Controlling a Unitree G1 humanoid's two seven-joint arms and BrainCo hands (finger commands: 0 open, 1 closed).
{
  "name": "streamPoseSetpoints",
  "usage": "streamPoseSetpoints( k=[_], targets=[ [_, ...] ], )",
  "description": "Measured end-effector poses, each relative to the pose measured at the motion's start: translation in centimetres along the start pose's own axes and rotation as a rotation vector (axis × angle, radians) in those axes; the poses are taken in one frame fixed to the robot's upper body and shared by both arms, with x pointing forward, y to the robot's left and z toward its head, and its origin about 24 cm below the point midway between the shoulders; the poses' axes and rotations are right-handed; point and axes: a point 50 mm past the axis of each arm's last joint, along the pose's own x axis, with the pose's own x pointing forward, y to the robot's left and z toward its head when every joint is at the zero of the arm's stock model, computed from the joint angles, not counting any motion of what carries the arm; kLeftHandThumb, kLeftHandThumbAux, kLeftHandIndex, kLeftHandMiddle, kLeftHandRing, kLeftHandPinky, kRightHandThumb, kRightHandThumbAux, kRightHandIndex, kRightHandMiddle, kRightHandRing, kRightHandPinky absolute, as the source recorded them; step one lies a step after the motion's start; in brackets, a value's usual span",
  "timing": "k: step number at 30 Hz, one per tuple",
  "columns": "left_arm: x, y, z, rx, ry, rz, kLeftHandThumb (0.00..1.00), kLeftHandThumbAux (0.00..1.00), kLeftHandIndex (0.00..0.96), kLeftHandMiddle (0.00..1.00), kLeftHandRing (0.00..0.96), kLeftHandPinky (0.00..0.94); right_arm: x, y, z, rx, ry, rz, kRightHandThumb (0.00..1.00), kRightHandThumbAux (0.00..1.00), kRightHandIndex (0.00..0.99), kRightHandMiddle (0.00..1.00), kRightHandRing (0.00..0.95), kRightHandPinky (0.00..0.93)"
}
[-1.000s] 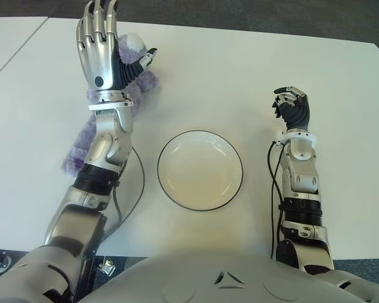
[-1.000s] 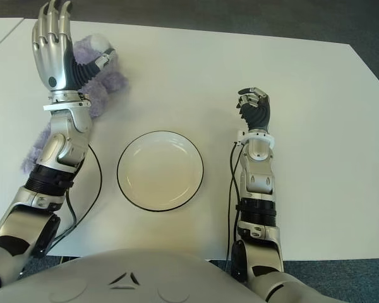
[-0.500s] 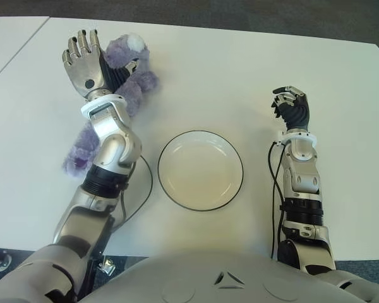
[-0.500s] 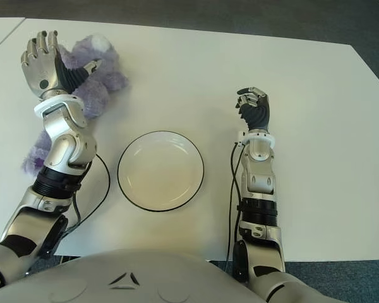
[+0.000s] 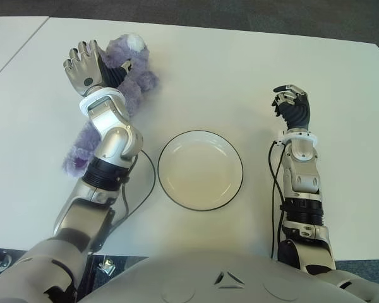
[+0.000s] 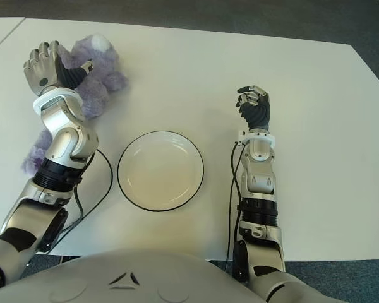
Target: Put the doll into the plate.
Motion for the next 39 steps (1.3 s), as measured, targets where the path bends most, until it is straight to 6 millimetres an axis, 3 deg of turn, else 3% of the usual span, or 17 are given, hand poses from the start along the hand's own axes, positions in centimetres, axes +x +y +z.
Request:
streamPoseSetpoints(
  k=[12,22,29,34,39],
  targets=[
    [1.1,-0.9,0.1,0.036,0.014,-0.084,0.107,0.199,0.0,0.0,0.0,0.001,0.0,-0.1,0.3,0.002,-0.012,-0.009,0.717,0.715,0.434,0.704,0.744,0.763],
    [2.2,-2.9,0.7,0.064,0.031,-0.153,0.063,0.17,0.0,0.0,0.0,0.0,-0.1,-0.1,0.4,0.004,-0.019,-0.012,0.717,0.714,0.434,0.706,0.743,0.76],
    [2.2,-5.0,3.0,0.043,-0.012,-0.202,0.047,0.184,0.0,0.0,0.0,0.017,-0.2,-0.2,0.8,0.002,-0.024,-0.014,0.717,0.715,0.434,0.708,0.747,0.767],
    [2.0,-5.4,4.8,0.019,-0.065,-0.224,0.036,0.177,0.0,0.0,0.0,0.085,-0.2,-0.2,0.9,0.002,-0.03,-0.015,0.717,0.715,0.434,0.707,0.747,0.764],
    [1.6,-5.7,5.9,0.002,-0.113,-0.248,0.035,0.174,0.0,0.0,0.0,0.081,-0.3,-0.3,0.9,0.0,-0.028,-0.018,0.717,0.715,0.434,0.707,0.747,0.765]
  ],
)
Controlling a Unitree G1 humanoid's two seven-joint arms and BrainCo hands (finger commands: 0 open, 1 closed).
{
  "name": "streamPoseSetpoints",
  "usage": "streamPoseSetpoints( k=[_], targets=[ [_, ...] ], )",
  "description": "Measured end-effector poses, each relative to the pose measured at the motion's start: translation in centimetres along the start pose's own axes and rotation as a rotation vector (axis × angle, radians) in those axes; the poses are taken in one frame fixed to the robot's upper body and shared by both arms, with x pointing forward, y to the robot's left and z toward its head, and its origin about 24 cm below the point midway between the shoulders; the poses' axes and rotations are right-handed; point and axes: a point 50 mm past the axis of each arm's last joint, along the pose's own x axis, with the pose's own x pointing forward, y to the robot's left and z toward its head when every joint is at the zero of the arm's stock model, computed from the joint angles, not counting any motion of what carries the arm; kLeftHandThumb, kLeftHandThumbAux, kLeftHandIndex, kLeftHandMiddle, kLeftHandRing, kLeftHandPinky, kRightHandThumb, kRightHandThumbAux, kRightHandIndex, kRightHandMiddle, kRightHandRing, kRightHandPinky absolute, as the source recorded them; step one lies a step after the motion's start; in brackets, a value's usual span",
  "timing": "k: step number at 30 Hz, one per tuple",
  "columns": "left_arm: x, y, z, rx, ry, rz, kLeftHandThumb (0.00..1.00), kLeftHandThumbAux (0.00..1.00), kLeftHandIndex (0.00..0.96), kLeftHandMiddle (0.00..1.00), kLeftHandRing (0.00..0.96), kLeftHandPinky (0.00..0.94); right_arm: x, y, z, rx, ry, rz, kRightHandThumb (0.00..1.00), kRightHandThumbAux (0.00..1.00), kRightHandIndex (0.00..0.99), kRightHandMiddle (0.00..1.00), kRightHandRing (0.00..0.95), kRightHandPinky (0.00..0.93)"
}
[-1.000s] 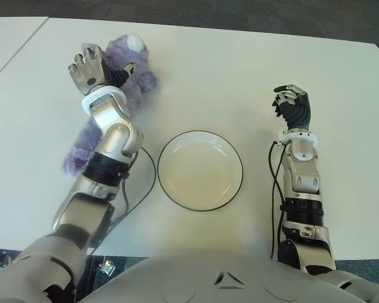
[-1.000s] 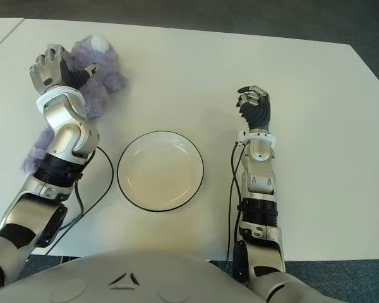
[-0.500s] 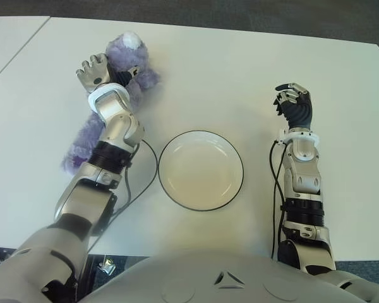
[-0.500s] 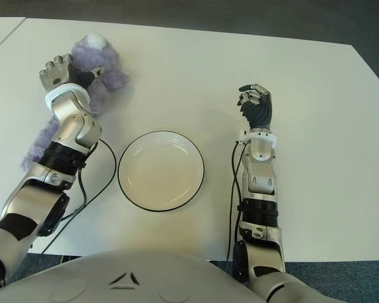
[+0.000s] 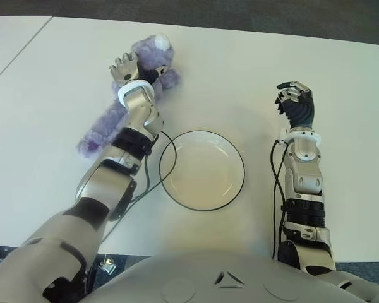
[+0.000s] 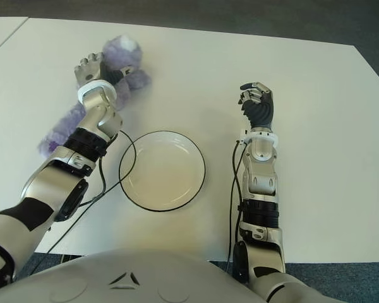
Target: Put the doll into the plate.
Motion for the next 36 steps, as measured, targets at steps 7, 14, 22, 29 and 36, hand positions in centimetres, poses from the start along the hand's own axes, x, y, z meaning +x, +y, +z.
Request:
streamPoseSetpoints(
  k=[7,14,22,29,36],
  targets=[
    [-0.1,-0.3,0.8,0.015,-0.024,-0.025,0.07,0.183,0.0,0.0,0.0,0.055,-0.1,-0.1,-0.2,-0.002,0.008,-0.007,0.717,0.714,0.435,0.715,0.752,0.772],
    [-0.2,-0.6,1.4,0.042,-0.038,-0.037,0.102,0.195,0.0,0.0,0.0,0.043,-0.1,-0.2,-0.2,-0.002,0.008,-0.017,0.717,0.714,0.435,0.714,0.749,0.766],
    [0.2,-1.5,1.8,0.068,-0.115,0.02,0.166,0.251,0.0,0.032,0.193,0.341,-0.1,-0.4,-0.1,-0.001,0.003,-0.051,0.717,0.714,0.435,0.711,0.747,0.767],
    [0.3,-2.0,2.0,0.037,-0.192,0.11,0.255,0.286,0.042,0.213,0.412,0.606,-0.2,-0.5,0.1,0.01,-0.006,-0.08,0.717,0.714,0.435,0.709,0.745,0.763],
    [0.6,-1.9,2.3,0.003,-0.245,0.152,0.367,0.31,0.129,0.326,0.537,0.684,-0.2,-0.6,0.1,0.018,-0.004,-0.099,0.717,0.714,0.435,0.706,0.742,0.757]
  ],
)
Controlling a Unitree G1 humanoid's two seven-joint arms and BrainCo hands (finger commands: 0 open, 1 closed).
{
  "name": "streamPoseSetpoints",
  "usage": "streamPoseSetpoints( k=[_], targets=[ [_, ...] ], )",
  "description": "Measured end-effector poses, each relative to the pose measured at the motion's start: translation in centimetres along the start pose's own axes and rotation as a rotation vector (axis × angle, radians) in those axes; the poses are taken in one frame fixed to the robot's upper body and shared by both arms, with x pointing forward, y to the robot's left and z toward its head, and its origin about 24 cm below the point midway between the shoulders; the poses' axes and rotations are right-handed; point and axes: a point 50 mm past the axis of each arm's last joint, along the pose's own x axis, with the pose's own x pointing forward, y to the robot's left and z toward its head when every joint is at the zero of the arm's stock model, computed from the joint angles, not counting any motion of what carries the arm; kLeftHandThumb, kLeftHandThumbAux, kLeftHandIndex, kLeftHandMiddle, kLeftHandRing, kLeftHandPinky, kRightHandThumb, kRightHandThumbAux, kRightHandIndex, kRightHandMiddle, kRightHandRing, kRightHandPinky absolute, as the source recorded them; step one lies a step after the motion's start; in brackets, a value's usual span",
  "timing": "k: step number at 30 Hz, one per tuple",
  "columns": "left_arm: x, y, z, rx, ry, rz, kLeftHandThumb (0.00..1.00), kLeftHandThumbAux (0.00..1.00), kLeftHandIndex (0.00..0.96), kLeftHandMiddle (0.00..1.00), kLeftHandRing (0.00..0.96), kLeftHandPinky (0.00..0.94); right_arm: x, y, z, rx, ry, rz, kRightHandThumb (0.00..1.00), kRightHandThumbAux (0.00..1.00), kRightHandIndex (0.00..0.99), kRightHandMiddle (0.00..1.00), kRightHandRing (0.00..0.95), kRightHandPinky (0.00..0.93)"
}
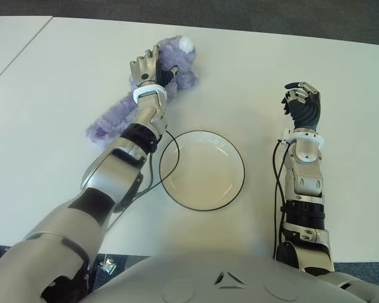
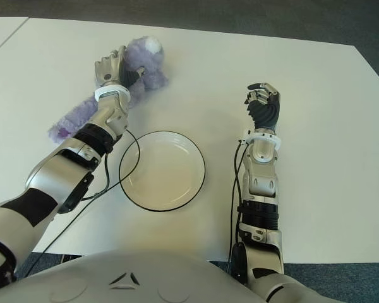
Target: Put the doll into the plate.
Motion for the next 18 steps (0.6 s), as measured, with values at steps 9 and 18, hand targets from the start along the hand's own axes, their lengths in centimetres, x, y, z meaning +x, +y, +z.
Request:
streamPoseSetpoints(
  k=[9,18],
  targets=[
    [0.6,-0.2,0.6,-0.016,-0.15,-0.006,0.691,0.349,0.385,0.497,0.645,0.746,0.0,-0.1,0.0,0.0,0.001,-0.014,0.717,0.714,0.435,0.708,0.744,0.767],
    [0.9,-0.1,1.2,0.016,-0.274,-0.045,0.97,0.582,0.511,0.466,0.585,0.773,0.0,-0.1,0.0,0.0,0.0,-0.016,0.717,0.713,0.435,0.707,0.743,0.762]
  ],
)
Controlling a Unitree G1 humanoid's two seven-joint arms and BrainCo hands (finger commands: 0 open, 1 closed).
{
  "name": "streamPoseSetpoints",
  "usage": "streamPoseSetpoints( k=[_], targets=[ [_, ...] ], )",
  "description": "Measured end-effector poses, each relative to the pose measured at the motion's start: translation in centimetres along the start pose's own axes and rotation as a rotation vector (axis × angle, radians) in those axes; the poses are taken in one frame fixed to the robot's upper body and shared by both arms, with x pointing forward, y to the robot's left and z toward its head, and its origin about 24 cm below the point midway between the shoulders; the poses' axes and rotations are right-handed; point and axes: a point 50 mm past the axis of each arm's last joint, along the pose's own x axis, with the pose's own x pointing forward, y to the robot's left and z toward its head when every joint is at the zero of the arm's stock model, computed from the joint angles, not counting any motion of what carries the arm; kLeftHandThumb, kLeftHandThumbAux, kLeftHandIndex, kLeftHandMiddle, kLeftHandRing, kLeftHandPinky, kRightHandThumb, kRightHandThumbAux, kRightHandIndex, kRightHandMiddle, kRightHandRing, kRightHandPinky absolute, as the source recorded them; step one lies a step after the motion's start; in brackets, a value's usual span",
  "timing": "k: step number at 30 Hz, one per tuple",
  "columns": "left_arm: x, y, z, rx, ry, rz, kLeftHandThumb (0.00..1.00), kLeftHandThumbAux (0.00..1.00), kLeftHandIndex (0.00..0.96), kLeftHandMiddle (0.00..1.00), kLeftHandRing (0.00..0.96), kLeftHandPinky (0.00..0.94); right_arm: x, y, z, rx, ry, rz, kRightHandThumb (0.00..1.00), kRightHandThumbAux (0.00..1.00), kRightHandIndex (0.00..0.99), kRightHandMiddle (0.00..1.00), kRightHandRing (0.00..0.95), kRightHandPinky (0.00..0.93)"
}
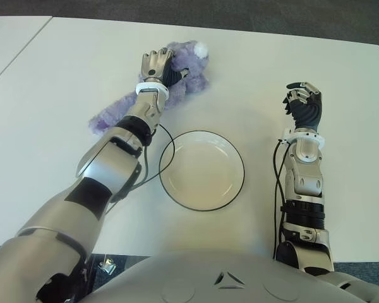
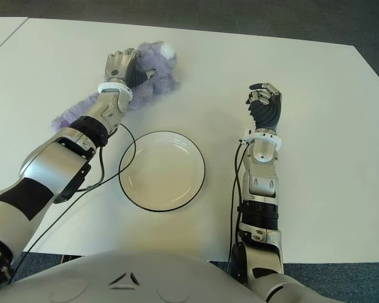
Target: Put the doll into the plate.
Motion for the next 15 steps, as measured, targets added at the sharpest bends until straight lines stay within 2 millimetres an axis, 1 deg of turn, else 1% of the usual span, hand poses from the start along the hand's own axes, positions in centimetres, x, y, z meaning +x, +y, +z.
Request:
streamPoseSetpoints(
  k=[1,4,7,9,10,12,15],
  targets=[
    [0.07,0.03,0.05,0.003,-0.007,-0.01,0.981,0.599,0.52,0.451,0.566,0.776,0.0,0.0,0.0,0.0,0.0,-0.001,0.717,0.713,0.435,0.707,0.743,0.761],
    [0.29,0.18,0.14,0.017,-0.022,-0.039,0.993,0.62,0.559,0.428,0.553,0.799,0.0,-0.02,0.01,0.0,-0.001,-0.004,0.717,0.713,0.435,0.706,0.742,0.762],
    [0.43,0.25,0.12,0.027,-0.029,-0.061,0.997,0.627,0.575,0.417,0.548,0.799,0.0,-0.03,0.03,0.001,-0.001,-0.006,0.717,0.713,0.435,0.706,0.742,0.762],
    [0.41,0.14,-0.04,0.026,-0.026,-0.071,0.972,0.644,0.488,0.416,0.536,0.763,-0.01,-0.03,0.05,0.001,-0.002,-0.008,0.717,0.713,0.435,0.705,0.741,0.761],
    [0.38,0.08,-0.12,0.02,-0.023,-0.074,0.982,0.651,0.458,0.411,0.51,0.679,-0.01,-0.04,0.06,0.001,-0.002,-0.008,0.717,0.713,0.435,0.704,0.74,0.76],
    [0.33,-0.02,-0.26,0.012,-0.021,-0.079,0.991,0.656,0.442,0.408,0.487,0.609,0.0,-0.07,0.08,0.002,-0.003,-0.008,0.717,0.713,0.435,0.702,0.739,0.759],
    [0.3,-0.03,-0.34,-0.004,-0.03,-0.081,0.997,0.659,0.451,0.394,0.483,0.583,0.0,-0.12,0.08,0.001,-0.003,-0.007,0.717,0.714,0.435,0.702,0.74,0.761]
  ],
)
